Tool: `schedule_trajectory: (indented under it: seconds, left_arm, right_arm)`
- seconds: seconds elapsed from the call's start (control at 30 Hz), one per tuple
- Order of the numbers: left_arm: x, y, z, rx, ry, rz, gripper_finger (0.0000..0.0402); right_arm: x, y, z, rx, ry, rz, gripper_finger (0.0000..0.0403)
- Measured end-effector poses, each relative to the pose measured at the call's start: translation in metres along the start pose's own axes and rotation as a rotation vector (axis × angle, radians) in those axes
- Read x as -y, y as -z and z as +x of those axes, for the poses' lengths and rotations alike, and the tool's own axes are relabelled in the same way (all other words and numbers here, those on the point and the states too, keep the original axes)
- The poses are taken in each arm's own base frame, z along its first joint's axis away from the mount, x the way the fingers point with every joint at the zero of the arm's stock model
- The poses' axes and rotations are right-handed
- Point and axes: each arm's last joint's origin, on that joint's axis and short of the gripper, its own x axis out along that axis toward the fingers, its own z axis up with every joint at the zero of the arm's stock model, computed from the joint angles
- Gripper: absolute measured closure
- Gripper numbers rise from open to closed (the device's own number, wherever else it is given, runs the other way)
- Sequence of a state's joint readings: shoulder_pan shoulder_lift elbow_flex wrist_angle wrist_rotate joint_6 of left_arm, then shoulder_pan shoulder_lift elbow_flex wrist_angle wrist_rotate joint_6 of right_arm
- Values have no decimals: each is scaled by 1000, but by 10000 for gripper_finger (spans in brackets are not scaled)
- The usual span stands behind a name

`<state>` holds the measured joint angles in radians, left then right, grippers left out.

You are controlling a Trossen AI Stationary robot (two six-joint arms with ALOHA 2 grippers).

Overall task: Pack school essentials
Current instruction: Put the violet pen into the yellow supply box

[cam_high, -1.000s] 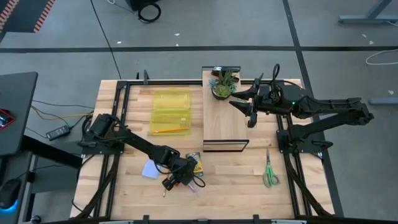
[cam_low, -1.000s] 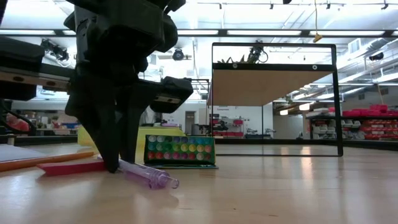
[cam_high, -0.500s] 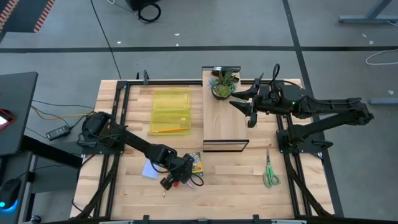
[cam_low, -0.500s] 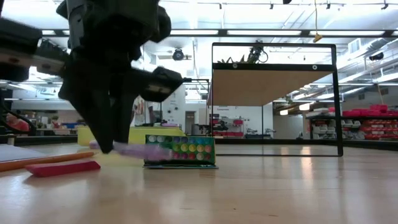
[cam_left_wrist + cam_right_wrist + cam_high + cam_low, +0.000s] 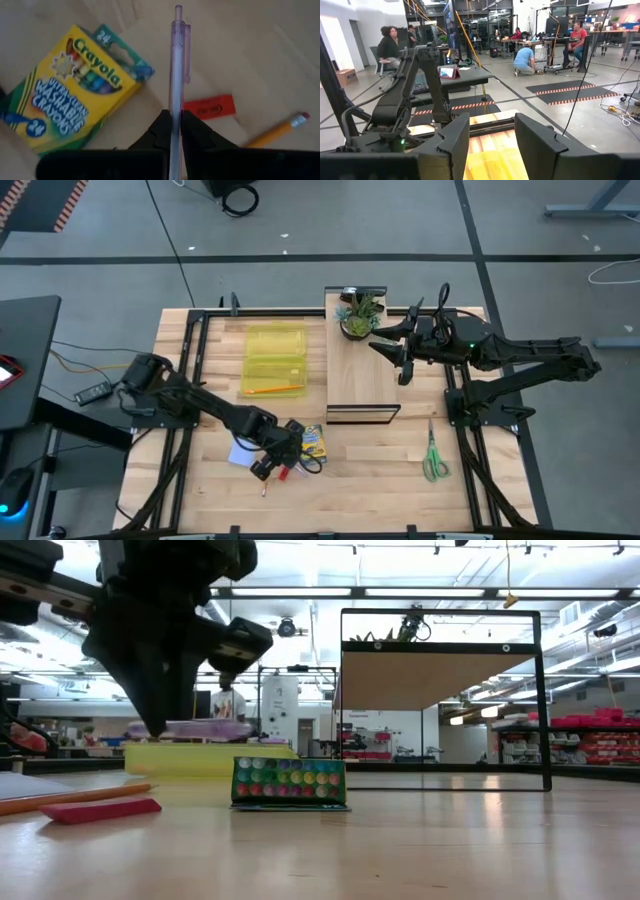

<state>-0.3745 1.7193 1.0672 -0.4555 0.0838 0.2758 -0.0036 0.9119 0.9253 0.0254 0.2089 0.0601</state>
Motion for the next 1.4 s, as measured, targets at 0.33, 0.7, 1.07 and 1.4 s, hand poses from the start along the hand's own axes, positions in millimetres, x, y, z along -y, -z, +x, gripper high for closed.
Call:
schedule_trajectory:
  seconds: [0.33, 0.7, 1.07, 1.4]
  left_arm:
    - [-32, 24, -36, -116, -84, -119, 378]
    - [-94, 70, -74, -194, -202, -316, 378]
    - [-134, 107, -91, -192, -286, -509, 376]
    - [-140, 128, -86, -167, -281, -669, 370]
  right_arm:
    - [0, 0, 0, 3, 0, -8, 240]
    - [0, -1, 0, 11, -1, -17, 240]
    - [0, -2, 0, 23, -2, -15, 240]
    - [0, -4, 0, 42, -2, -18, 240]
